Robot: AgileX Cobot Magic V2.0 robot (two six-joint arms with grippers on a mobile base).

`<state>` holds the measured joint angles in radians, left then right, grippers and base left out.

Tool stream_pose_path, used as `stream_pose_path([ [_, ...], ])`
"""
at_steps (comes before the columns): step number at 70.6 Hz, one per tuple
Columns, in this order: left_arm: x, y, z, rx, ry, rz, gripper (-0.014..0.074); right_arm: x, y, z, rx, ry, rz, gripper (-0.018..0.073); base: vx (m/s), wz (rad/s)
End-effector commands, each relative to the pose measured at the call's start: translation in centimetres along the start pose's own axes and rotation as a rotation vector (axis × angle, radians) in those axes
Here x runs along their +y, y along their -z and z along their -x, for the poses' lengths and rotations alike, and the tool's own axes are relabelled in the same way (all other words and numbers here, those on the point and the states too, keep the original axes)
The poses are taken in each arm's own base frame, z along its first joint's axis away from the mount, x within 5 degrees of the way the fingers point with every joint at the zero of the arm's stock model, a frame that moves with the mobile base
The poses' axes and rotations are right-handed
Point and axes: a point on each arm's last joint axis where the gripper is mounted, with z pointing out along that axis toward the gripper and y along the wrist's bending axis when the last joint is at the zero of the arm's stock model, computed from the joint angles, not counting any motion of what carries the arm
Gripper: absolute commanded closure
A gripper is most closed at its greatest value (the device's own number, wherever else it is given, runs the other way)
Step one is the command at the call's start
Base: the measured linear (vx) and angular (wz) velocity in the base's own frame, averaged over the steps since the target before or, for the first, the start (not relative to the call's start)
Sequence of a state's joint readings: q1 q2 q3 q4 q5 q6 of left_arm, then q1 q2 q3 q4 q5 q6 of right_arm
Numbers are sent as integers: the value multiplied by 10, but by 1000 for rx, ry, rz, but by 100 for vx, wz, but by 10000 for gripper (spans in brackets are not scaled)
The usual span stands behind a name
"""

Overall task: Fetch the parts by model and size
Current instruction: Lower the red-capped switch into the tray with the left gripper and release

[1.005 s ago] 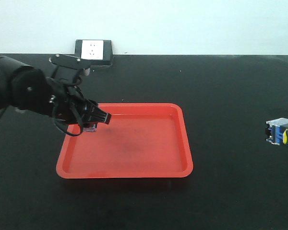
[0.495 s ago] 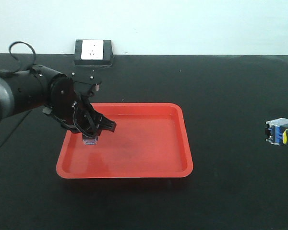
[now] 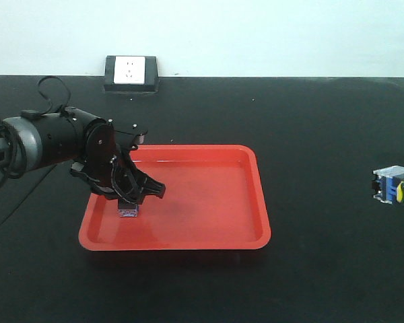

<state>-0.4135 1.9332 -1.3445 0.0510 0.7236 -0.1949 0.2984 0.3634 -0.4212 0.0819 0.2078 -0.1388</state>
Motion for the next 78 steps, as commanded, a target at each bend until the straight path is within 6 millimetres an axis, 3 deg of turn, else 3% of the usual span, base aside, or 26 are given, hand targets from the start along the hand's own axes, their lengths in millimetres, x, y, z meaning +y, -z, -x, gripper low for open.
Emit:
stream_pose_path([
  [1, -2, 24, 13, -102, 13, -21, 190, -2, 0, 18, -105, 1, -14, 565, 0, 0],
  [9, -3, 30, 13, -108, 4, -22, 91, -2, 0, 18, -105, 1, -14, 565, 0, 0],
  [19, -3, 51, 13, -138, 2, -27, 55, -2, 0, 18, -105, 1, -14, 565, 0, 0],
  [32, -6, 99, 7, -205, -42, -39, 56, -2, 0, 17, -101, 1, -13, 565, 0, 0],
  [44, -6, 158, -5, -313, -50, -58, 56, -2, 0, 17, -101, 1, -13, 565, 0, 0],
  [58, -8, 237, -32, -510, -85, -102, 56, -2, 0, 17, -101, 1, -13, 565, 0, 0],
  [70, -3, 298, -70, -682, -131, -142, 56, -2, 0, 17, -101, 1, -13, 565, 0, 0],
  [78, 5, 315, -101, -775, -161, -150, 56, -2, 0, 17, -101, 1, -13, 565, 0, 0],
])
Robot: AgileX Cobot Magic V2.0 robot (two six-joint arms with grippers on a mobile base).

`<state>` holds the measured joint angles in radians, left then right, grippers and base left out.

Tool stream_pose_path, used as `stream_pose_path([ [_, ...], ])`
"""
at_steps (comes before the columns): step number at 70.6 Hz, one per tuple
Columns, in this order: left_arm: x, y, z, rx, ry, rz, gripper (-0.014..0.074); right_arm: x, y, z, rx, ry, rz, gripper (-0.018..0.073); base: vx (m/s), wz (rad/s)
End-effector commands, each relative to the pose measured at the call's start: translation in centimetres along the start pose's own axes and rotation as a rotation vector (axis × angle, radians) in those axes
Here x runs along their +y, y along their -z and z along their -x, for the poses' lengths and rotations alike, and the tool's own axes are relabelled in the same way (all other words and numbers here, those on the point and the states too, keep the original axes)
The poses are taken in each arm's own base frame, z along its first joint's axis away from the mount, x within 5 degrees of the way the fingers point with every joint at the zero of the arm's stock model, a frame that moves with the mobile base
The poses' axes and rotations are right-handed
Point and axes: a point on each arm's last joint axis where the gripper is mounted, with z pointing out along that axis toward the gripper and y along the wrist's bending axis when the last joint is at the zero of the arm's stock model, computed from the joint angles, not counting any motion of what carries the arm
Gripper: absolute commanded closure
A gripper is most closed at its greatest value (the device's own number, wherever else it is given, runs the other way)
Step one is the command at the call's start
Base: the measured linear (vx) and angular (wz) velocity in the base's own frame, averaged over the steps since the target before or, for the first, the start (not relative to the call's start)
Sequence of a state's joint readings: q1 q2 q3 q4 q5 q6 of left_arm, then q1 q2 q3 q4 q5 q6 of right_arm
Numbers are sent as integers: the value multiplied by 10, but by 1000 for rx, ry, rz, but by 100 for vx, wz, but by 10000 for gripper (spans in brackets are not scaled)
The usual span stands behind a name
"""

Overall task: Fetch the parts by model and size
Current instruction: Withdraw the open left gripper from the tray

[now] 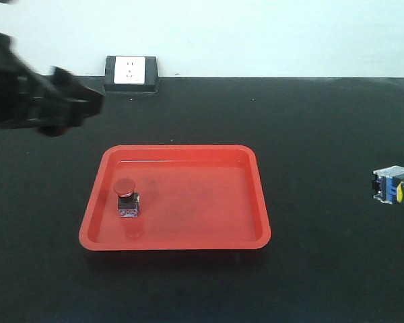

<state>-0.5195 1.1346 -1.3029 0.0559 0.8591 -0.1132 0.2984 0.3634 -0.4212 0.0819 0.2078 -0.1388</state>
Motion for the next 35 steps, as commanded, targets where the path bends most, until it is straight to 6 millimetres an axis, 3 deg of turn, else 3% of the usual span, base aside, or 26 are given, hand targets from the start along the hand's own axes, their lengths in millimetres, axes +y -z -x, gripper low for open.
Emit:
stream_pose_path([
  [1, 0, 39, -4, -173, -28, -18, 56, -2, 0, 17, -101, 1, -13, 565, 0, 0],
  [15, 6, 72, -54, -288, -32, -29, 56, -2, 0, 17, -103, 1, -13, 565, 0, 0],
  [35, 12, 78, -140, -356, -56, -36, 56, -2, 0, 17, -104, 1, -14, 565, 0, 0],
])
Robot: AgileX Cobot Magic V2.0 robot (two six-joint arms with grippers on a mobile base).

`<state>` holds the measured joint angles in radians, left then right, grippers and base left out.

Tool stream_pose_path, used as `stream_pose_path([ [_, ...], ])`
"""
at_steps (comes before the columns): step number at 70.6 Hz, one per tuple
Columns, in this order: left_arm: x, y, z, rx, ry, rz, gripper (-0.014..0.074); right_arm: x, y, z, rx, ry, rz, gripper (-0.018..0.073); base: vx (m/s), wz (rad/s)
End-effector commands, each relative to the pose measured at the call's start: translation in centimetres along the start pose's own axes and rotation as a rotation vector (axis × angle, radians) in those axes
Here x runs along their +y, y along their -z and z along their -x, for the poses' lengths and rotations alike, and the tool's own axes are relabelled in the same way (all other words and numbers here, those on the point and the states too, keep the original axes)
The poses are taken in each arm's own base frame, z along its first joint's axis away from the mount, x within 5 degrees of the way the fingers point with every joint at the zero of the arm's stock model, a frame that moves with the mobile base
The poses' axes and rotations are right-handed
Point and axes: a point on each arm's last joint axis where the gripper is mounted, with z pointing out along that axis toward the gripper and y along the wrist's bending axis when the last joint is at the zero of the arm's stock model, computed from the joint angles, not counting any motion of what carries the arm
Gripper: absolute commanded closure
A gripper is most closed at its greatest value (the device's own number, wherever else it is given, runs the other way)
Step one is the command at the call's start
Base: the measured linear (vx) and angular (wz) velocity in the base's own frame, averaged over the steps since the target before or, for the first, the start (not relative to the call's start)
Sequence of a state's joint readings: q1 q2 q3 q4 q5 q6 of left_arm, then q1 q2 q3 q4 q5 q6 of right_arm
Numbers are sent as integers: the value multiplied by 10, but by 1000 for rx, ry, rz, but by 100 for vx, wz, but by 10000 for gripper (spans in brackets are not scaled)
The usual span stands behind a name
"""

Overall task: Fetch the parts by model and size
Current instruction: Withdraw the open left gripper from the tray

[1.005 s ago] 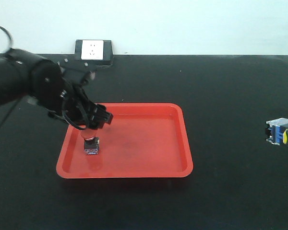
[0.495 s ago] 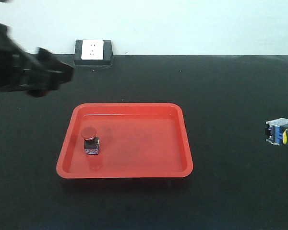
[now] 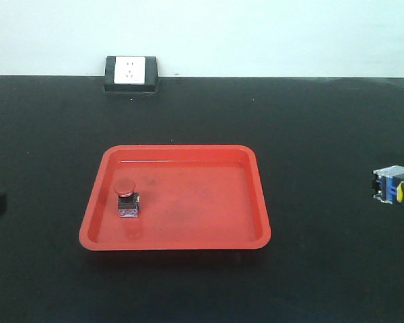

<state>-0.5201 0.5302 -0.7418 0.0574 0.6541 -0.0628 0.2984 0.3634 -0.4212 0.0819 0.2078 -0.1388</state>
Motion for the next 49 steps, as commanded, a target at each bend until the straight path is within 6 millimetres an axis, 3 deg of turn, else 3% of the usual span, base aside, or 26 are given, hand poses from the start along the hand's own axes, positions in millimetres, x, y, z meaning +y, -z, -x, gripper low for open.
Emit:
stream_pose_path([
  [1, -1, 9, -13, -112, -5, -15, 56, -2, 0, 17, -104, 1, -14, 565, 0, 0],
  [10, 0, 21, -40, -185, 0, -21, 56, -2, 0, 17, -104, 1, -14, 565, 0, 0],
  [25, 1, 50, -55, -340, 20, -35, 56, -2, 0, 17, -104, 1, -14, 565, 0, 0],
  [39, 1, 47, -71, -261, 21, -32, 56, -2, 0, 18, -107, 1, -14, 565, 0, 0],
  [49, 1, 47, -72, -258, 21, -32, 56, -3, 1, 23, -169, 11, -24, 565, 0, 0],
])
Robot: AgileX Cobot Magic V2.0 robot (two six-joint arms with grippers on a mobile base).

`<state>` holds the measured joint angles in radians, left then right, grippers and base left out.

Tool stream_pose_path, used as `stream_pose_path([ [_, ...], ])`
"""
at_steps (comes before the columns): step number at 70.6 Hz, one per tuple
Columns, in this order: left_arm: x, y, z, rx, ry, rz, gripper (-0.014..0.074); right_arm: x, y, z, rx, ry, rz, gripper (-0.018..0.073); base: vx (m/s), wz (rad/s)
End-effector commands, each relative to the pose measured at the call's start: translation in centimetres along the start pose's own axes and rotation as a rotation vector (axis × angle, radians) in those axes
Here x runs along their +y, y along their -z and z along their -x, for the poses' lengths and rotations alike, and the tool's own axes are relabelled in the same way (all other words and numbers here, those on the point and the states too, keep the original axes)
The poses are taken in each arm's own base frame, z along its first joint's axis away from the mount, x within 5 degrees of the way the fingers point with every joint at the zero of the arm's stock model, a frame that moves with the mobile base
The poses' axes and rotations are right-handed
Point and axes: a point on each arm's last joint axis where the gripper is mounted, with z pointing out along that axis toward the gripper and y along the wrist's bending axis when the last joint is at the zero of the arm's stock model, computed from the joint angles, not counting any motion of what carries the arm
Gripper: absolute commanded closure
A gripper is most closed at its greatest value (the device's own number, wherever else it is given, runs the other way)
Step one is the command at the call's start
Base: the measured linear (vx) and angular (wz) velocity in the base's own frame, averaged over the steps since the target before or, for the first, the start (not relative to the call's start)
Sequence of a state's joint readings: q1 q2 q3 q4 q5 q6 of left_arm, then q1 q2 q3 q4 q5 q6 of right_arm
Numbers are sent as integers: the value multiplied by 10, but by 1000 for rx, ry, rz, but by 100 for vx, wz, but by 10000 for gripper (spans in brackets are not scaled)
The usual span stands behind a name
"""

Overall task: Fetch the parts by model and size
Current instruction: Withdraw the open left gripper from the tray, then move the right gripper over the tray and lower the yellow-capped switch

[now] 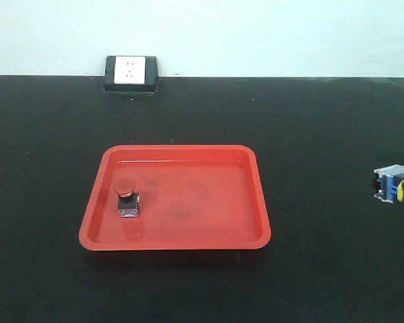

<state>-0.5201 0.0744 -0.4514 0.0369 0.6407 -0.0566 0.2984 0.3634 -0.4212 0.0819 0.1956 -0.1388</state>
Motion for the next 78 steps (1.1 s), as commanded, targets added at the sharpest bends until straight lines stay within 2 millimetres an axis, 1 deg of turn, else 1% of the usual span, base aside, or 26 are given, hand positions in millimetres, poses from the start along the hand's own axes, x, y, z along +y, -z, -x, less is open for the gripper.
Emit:
stream_pose_path([
  [1, -1, 2, 13, -81, 7, -15, 56, -3, 1, 23, -167, 13, -24, 565, 0, 0],
  [7, -1, 2, 13, -81, 7, -15, 56, -3, 2, 27, -212, -22, -26, 565, 0, 0],
  [12, -1, 2, 13, -81, 7, -15, 56, -3, 2, 27, -214, -50, -23, 564, 0, 0],
  [18, -1, 2, 13, -81, 7, -15, 56, -3, -1, 27, -189, -51, -20, 563, 0, 0],
  [32, -1, 2, 14, -88, 8, -15, 56, -3, -4, 29, -193, -81, -19, 561, 0, 0],
  [40, -1, 2, 14, -88, 8, -15, 56, -3, -12, 28, -151, -70, -17, 561, 0, 0],
  [49, -1, 2, 14, -88, 8, -15, 56, -3, -32, 33, -61, -62, -10, 561, 0, 0],
  [55, -1, 2, 14, -88, 8, -15, 56, -3, -51, 43, 12, -67, -1, 561, 0, 0],
  [64, -1, 2, 14, -88, 8, -15, 56, -3, -86, 52, 156, -101, 22, 561, 0, 0],
  [75, -1, 2, 14, -88, 8, -15, 56, 2, -136, 53, 350, -112, 73, 561, 0, 0],
  [78, -1, 2, 14, -87, 8, -15, 56, 6, -146, 55, 374, -90, 100, 561, 0, 0],
])
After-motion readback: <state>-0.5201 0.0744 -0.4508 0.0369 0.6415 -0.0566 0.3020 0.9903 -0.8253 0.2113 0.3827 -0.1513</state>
